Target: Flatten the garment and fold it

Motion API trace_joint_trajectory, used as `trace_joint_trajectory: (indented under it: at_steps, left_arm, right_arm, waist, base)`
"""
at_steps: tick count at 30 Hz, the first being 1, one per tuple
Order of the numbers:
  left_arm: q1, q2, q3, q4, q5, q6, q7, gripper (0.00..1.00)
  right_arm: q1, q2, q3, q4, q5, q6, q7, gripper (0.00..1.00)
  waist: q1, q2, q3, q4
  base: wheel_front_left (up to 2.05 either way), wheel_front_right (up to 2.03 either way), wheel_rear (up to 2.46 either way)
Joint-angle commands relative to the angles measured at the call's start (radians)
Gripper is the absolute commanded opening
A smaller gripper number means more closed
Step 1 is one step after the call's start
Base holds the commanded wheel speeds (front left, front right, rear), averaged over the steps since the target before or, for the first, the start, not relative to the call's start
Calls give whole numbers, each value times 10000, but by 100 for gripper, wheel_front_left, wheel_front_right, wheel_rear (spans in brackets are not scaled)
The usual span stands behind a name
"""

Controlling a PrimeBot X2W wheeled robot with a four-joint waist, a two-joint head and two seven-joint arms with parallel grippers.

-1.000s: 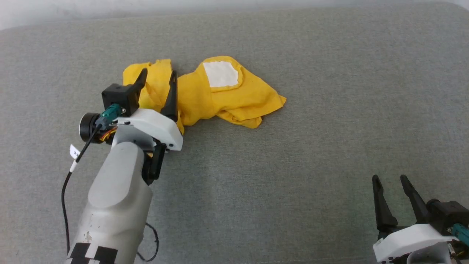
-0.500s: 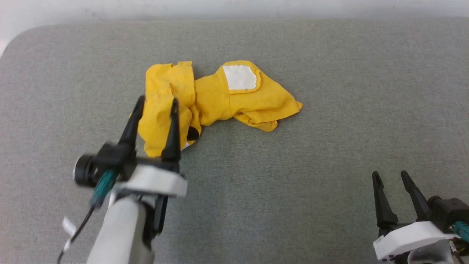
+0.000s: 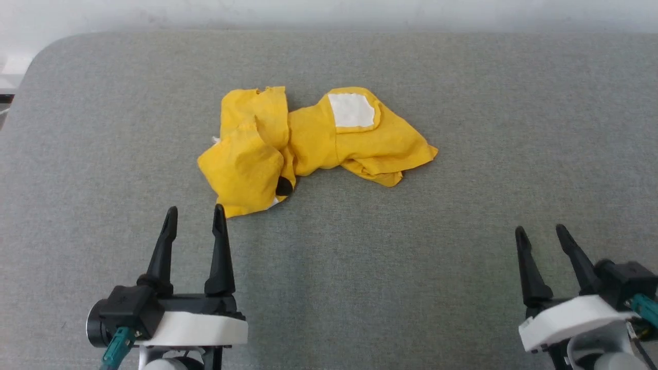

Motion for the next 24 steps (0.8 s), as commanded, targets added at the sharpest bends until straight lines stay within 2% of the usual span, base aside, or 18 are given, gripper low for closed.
trace_joint_trajectory:
  at_steps: [1, 4, 8, 11, 17, 24]
  left_arm:
    - [28, -52, 57, -81, 11, -85, -46, 100]
    - [-37, -73, 66, -99, 104, -125, -47, 100]
    - [-96, -87, -5, -86, 219, -180, -47, 100]
    - [-159, -93, -83, -20, 224, -236, -47, 100]
    - [-320, -98, -398, 145, 157, -281, -47, 100]
    - [-512, -99, -742, 214, 232, -338, -47, 100]
  right_arm:
    - [-345, 28, 72, -121, -37, -11, 121, 100]
    - [-975, 28, 312, -267, 38, -11, 693, 100]
    - [-2214, 4, 905, -319, -237, -11, 2112, 100]
    - [-3235, -323, 1322, -42, 10, -11, 3184, 100]
    - [-4944, -1210, 2409, 1342, 425, -11, 4649, 100]
    - [-6538, -1478, 3296, 3498, 1007, -11, 5449, 100]
  waist:
    - [1, -1, -2, 66]
    - [1, -1, 14, 105]
    - [1, -1, 55, 118]
    - [1, -1, 103, 182]
    - [1, -1, 132, 514]
    - [1, -1, 335, 1002]
  base:
    - [0, 0, 0]
    - [0, 0, 0]
    - [0, 0, 0]
    - [0, 0, 0]
    - [0, 0, 0]
    - [0, 0, 0]
